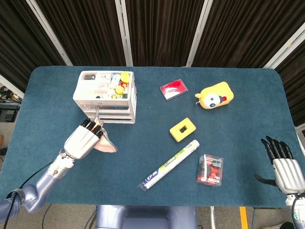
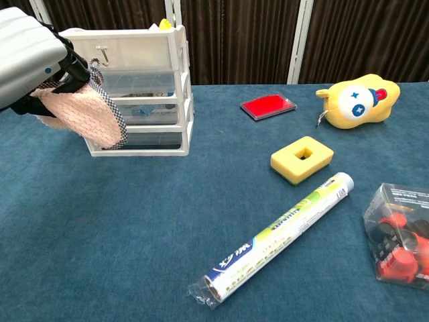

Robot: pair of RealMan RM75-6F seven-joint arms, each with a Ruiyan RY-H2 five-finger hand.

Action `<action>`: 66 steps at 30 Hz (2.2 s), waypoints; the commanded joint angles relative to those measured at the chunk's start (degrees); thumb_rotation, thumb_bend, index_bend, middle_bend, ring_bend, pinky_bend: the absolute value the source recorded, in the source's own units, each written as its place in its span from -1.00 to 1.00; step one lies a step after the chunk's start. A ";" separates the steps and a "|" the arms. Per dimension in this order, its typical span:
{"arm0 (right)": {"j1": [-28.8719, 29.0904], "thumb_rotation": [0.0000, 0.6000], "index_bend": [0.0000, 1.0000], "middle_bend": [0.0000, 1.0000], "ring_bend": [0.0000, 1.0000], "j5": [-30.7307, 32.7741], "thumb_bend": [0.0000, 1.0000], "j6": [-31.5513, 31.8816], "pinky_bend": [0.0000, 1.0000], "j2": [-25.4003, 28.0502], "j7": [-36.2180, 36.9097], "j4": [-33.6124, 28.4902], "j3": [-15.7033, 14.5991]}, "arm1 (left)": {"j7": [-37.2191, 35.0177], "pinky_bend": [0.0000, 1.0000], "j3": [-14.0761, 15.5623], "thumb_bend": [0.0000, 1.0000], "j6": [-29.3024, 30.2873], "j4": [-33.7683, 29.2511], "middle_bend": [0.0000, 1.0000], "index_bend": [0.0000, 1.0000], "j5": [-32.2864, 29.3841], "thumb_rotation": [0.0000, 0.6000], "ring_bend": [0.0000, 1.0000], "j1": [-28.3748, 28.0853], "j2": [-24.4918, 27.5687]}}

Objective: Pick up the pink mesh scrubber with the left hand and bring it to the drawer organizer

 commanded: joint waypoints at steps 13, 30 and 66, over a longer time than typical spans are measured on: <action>0.01 1.00 -1.00 -1.00 -1.00 0.05 -0.99 0.05 -1.00 -0.01 -0.04 0.00 0.07 | -0.53 0.12 0.40 0.17 1.61 -0.80 0.44 0.83 0.93 1.00 0.22 -0.24 -0.04; 0.08 1.00 -1.00 -1.00 -1.00 0.22 -0.99 -0.18 -1.00 0.05 0.15 -0.08 0.11 | 0.03 0.12 0.04 0.17 0.66 -0.67 0.44 0.83 -0.05 1.00 0.22 -0.89 -0.74; 0.01 1.00 -1.00 -1.00 -1.00 0.49 -0.99 -0.16 -1.00 0.10 0.16 -0.22 0.18 | -1.56 -0.14 0.92 -0.27 -0.61 2.69 0.20 0.65 -4.00 1.00 -0.03 0.34 -2.51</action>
